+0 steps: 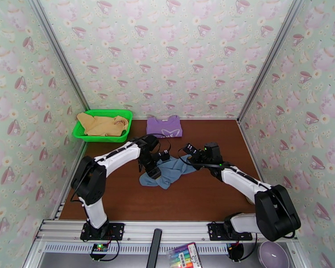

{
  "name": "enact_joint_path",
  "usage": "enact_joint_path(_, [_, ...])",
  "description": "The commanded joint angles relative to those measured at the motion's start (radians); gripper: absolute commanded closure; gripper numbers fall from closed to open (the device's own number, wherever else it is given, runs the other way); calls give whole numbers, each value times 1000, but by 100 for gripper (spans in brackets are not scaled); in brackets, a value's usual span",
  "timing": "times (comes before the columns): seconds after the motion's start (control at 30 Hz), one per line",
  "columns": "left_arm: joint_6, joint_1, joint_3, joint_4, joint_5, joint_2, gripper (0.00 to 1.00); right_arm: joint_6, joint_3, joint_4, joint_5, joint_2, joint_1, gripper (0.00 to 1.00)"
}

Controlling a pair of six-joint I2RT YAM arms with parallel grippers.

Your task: Fold and stack the mixed laundry pile

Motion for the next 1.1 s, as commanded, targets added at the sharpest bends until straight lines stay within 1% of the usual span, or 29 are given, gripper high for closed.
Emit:
enact_joint_path(0.0, [26,12,34,6,24,25,31,-9,19,23,-35,10,-5,100])
enact_joint_path(0.17, [44,25,39,30,-5,35,26,-5,23,13,-46,9,-5,100])
enact_joint_path(0.23, [49,30,46,29,3,47,25,-3,24,8,-50,9,-5,100])
enact_joint_path(0.4, [49,30,51,18,34,101,25,-2,28,-1,-53,6,-5,100])
enact_joint_path(0.57, [47,30,49,22,19,126,25,3,28,-5,-62,4,-5,100])
enact_joint_path(0.67, [44,30,50,27,18,114,25,3,28,-7,-65,1,-6,100])
enact_joint_path(0.73, [42,30,50,25,16,104,27,4,28,-7,-64,1,-5,100])
enact_joint_path(0.8, [40,30,50,20,16,91,31,4,27,-7,-67,1,-5,100])
enact_joint_path(0.9, [40,30,48,16,18,77,41,5,27,-7,-68,3,-5,100])
enact_joint_path(1.0, [39,29,49,12,16,70,49,5,28,-9,-70,5,-6,100])
enact_joint_path(1.07, [36,29,51,9,10,65,49,7,28,-9,-74,6,-5,100])
